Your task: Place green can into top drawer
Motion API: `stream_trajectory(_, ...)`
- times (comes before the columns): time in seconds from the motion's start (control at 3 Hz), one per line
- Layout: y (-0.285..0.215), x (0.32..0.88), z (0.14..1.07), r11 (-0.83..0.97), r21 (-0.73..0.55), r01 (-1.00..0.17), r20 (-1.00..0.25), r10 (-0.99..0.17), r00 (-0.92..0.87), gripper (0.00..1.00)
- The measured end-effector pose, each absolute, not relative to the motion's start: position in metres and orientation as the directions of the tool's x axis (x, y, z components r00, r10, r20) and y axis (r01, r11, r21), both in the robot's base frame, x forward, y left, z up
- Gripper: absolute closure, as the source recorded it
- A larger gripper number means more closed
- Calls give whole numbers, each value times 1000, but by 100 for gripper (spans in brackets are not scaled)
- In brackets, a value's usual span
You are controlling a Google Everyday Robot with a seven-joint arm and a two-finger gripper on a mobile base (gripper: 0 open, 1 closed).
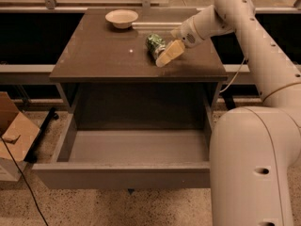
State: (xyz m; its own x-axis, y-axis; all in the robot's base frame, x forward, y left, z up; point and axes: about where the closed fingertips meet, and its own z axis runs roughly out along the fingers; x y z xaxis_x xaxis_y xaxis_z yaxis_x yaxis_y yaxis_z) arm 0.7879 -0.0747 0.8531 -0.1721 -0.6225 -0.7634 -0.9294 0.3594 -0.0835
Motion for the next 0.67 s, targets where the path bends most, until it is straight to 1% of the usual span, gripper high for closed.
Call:
stream_trajectory(0.33, -60, 788, 845, 372, -32, -928, -780, -590, -210, 2)
stream_trajectory(0.67, -52, 788, 843, 373, -13, -928, -790, -573, -219, 25)
